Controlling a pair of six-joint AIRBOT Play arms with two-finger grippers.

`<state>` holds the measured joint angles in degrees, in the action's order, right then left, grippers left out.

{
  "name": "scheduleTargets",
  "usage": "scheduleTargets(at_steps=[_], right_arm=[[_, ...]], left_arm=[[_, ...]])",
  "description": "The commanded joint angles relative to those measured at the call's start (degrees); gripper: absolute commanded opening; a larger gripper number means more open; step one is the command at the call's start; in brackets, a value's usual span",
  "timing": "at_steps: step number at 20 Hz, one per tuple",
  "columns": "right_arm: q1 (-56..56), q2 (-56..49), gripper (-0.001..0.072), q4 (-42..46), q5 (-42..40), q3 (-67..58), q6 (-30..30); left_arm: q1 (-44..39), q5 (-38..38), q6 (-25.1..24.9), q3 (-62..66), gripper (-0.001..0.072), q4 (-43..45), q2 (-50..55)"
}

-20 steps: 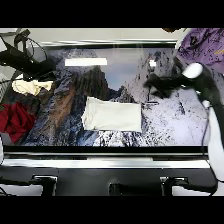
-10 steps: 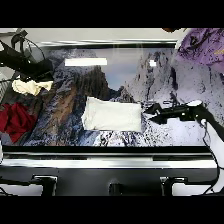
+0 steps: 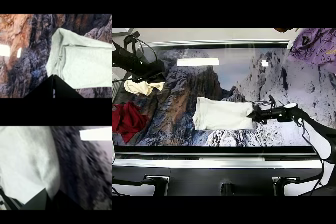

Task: Fold the clothes and pants, and hang the long-sleeved shirts on hangers.

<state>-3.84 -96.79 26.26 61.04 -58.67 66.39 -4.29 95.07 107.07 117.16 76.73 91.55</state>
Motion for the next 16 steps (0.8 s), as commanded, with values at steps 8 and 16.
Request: scheduleTargets(at_steps=[8, 16], right_arm=[[0.15, -0.13, 0.0036, 34.32, -1.03, -37.16, 28.24], [-17.31, -0.15, 0.0036, 37.35, -0.79, -50.58, 34.29]], left_arm=[[0.04, 0.02, 0.04, -1.64, 0.0022, 0.04, -0.02], [0.04, 0.04, 0.04, -1.68, 0.0021, 0.04, -0.04]])
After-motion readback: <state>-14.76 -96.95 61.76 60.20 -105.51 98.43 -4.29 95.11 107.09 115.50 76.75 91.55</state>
